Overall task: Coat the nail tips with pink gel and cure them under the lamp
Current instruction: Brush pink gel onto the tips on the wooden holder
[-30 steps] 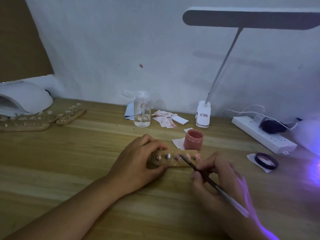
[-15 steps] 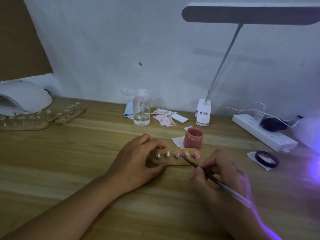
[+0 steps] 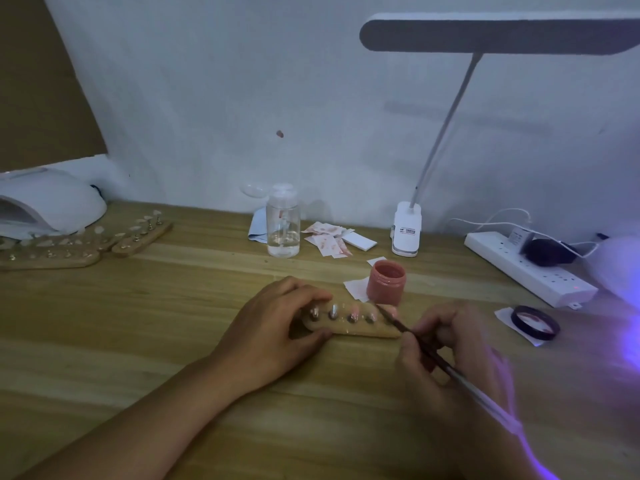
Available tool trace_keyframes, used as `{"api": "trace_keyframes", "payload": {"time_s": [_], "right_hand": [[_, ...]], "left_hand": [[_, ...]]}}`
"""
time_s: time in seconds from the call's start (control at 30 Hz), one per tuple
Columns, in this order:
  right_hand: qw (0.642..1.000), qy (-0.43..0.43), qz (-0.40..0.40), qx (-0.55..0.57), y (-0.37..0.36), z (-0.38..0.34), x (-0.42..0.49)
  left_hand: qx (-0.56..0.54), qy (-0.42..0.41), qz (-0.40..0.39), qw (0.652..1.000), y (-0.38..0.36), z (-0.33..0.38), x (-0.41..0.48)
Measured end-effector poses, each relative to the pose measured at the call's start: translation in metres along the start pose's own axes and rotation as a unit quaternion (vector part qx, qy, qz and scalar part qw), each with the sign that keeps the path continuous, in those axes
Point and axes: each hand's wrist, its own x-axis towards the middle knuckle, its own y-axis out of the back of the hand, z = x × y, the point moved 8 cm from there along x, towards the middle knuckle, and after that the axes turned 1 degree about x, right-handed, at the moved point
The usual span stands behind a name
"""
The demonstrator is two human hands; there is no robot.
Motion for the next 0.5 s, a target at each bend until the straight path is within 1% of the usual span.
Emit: {"api": "trace_keyframes", "payload": {"time_s": [0.1,0.13,0.23,0.3,0.37,0.43,0.5], "right_hand": [[1.000,-0.019,0.010,0.017,0.006,0.004,0.009],[0.998,-0.044,0.000,0.043,0.005,0.008,0.015],[0.980,-0.161,-0.012,0.120,0.001,0.032,0.040],[0.969,-0.225,-0.023,0.101,0.002,0.050,0.059],[0.958,-0.271,-0.062,0.068,-0.003,0.065,0.073],[0.950,-0.296,-0.091,0.048,-0.011,0.075,0.078],[0.948,-0.304,-0.094,0.027,-0.017,0.082,0.080]], "left_hand": [[-0.013,0.003,-0.005,1.000,-0.001,-0.001,0.000],[-0.017,0.005,-0.007,1.000,-0.001,-0.002,0.001],[-0.017,0.005,-0.009,1.000,-0.002,-0.003,0.001],[-0.015,0.003,-0.009,1.000,-0.002,-0.002,0.001],[-0.017,0.002,-0.008,1.000,-0.001,-0.002,0.001],[-0.016,0.001,-0.008,1.000,-0.001,-0.001,0.002],[-0.015,0.001,-0.009,1.000,-0.001,-0.002,0.001]]}}
